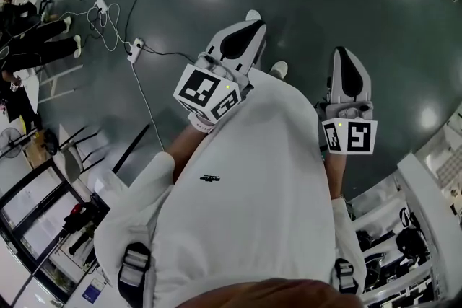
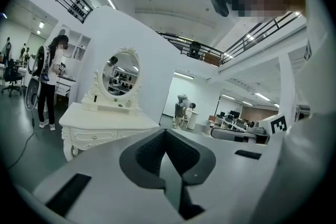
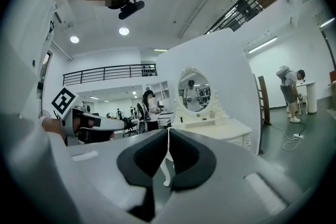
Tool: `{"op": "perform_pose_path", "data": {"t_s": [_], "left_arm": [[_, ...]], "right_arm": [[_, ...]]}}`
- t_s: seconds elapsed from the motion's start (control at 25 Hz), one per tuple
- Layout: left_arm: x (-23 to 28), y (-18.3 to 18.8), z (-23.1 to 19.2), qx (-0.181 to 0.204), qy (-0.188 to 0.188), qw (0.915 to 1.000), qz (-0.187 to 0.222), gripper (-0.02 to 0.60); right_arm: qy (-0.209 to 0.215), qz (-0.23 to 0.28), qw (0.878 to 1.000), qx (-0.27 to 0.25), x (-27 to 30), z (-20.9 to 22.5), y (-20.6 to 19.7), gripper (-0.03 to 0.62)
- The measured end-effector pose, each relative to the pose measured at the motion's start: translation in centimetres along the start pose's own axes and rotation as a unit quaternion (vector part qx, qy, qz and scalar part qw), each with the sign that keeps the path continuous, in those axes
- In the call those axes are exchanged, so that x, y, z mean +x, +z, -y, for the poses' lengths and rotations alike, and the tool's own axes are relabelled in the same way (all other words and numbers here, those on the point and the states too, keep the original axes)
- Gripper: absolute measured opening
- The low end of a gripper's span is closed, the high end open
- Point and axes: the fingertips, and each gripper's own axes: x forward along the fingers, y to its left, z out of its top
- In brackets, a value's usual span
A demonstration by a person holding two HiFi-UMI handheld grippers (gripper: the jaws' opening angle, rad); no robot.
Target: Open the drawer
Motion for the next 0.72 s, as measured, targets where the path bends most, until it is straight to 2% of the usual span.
{"op": "perform_pose_path", "data": {"t_s": [0.24, 0.72], "left_arm": [[2.3, 1.0, -1.6, -0.01, -0.006, 0.9999, -0.006, 0.009], [11.3, 3.8, -5.2, -0.019, -0.058, 0.9977, -0.028, 0.009]], "right_arm": [[-0.011, -0.005, 1.0, -0.005, 2.1, 1.0, 1.1, 0.012], [-0.053, -0.015, 0.999, 0.002, 8.9, 5.8, 2.3, 0.012]]}}
